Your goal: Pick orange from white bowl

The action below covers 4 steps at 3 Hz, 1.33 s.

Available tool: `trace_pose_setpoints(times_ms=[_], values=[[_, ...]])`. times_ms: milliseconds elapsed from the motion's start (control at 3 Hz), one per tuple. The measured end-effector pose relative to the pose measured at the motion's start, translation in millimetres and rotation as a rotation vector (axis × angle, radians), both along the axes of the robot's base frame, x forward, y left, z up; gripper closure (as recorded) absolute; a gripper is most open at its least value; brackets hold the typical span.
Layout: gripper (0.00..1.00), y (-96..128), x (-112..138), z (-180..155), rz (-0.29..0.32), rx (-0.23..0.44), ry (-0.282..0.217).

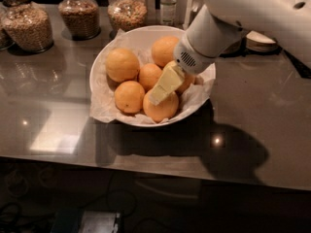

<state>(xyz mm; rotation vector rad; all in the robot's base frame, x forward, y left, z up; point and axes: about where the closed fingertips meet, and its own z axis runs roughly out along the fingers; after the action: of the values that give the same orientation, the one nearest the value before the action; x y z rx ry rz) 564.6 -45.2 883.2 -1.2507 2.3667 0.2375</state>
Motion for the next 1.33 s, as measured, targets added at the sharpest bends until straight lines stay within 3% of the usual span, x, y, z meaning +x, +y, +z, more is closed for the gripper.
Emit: trace_pose_setpoints(times_ms=[333,667,1333], values=[[0.19,1,2,-8,-0.009,-0.005,0.021],[0.38,1,2,-3,-0.009,-0.005,0.021],[0.85,2,0,6,-0.003,0.001,0.016]])
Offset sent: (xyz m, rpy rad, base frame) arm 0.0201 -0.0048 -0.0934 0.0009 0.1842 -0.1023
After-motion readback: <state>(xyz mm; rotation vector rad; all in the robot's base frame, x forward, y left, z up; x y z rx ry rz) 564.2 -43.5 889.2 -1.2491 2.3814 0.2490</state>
